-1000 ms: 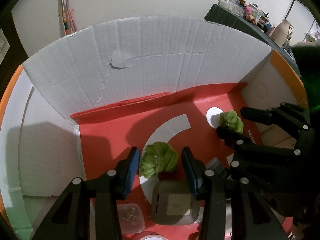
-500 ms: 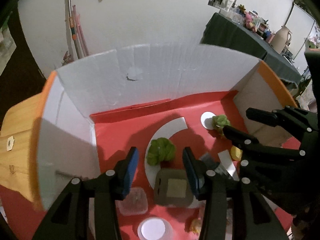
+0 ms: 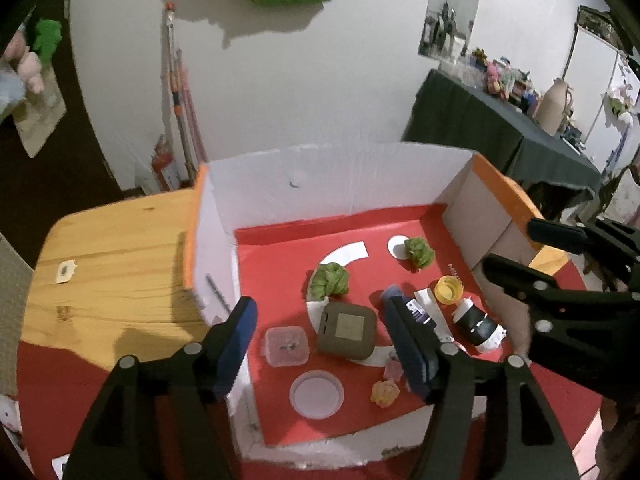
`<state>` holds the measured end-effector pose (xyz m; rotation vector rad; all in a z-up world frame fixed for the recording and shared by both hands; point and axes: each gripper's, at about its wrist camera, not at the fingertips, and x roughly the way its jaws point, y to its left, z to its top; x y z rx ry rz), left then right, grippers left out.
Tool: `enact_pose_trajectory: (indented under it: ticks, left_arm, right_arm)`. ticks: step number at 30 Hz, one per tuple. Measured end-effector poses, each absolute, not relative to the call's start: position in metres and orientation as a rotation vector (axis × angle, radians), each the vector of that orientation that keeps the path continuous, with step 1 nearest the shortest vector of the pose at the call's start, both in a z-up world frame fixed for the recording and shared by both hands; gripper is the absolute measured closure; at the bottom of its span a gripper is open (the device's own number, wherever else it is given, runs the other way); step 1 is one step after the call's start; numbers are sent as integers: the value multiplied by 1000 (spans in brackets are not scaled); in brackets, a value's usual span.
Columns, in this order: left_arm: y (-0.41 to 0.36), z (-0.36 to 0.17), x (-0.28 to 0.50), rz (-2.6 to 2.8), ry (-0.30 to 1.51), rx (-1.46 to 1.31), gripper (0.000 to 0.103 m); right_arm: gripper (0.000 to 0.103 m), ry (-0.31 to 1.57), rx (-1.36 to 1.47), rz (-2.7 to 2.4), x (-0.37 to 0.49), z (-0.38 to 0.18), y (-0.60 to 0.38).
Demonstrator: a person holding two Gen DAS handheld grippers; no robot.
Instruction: Organize objects
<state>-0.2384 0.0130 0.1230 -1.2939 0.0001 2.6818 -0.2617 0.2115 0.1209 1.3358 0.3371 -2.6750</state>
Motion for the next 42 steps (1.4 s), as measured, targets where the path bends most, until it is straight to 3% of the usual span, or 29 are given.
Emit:
enact_pose_trajectory:
  ticks: [2, 7, 10, 17, 27, 30, 42]
  left_arm:
    - [9, 128, -227, 2720, -6, -1252, 30]
    - [2, 142, -201, 2817, 11, -1133, 25]
    - [1, 151, -184, 2868, 18, -1045, 18]
    - [-3, 162, -148, 2952, 17, -868, 6]
    - [-7, 147, -111, 2962, -44, -778, 1]
    - [-8, 138, -103, 2957, -57, -777, 1]
    - [-9, 105, -82, 2937, -103, -839, 0]
  right_arm:
    - [37, 319, 1284, -2702, -241, 131, 211]
    - [34, 243, 1206, -2729, -205, 146, 214]
    - [27, 213, 1147, -2741, -195, 153, 222]
    - [27, 218, 1042, -2777, -168, 157, 224]
    - [22, 101, 871, -2811, -122, 155, 233]
    - [14, 101, 820, -2832, -106, 152, 233]
    - [11, 108, 816, -2836, -78, 119, 229]
